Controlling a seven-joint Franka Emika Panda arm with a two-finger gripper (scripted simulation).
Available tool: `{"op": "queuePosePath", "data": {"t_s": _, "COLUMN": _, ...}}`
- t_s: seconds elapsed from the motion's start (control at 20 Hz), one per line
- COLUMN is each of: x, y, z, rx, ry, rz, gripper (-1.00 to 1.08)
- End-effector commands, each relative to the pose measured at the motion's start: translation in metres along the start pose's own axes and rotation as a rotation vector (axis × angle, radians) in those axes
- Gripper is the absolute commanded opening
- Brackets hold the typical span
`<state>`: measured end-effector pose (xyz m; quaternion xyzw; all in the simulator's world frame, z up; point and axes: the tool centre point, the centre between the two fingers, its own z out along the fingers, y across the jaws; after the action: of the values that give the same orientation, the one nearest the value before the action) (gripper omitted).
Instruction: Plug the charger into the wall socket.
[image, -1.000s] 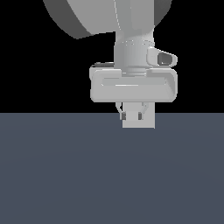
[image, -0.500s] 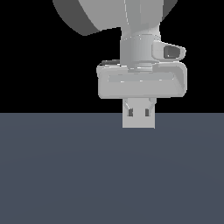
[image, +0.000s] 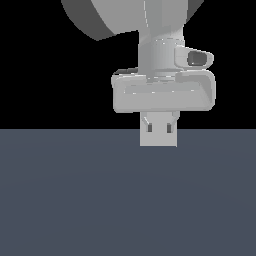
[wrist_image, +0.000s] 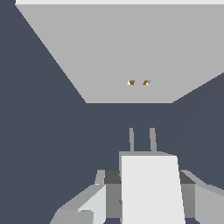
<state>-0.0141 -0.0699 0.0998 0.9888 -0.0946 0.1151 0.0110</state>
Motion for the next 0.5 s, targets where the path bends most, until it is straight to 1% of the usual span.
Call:
{"op": "queuePosePath", "data": {"t_s": 0.0, "x": 0.000, "y": 0.000, "z": 0.000, "rx": 0.000, "ry": 0.000, "rz": 0.000, "gripper": -1.00}}
{"op": "queuePosePath", "data": {"t_s": 0.2, "x": 0.004, "y": 0.000, "z": 0.001, "rx": 0.000, "ry": 0.000, "rz": 0.000, "gripper": -1.00}}
{"op": "queuePosePath", "data": {"t_s": 0.45, "x": 0.018, "y": 0.000, "z": 0.004, "rx": 0.000, "ry": 0.000, "rz": 0.000, "gripper": -1.00}}
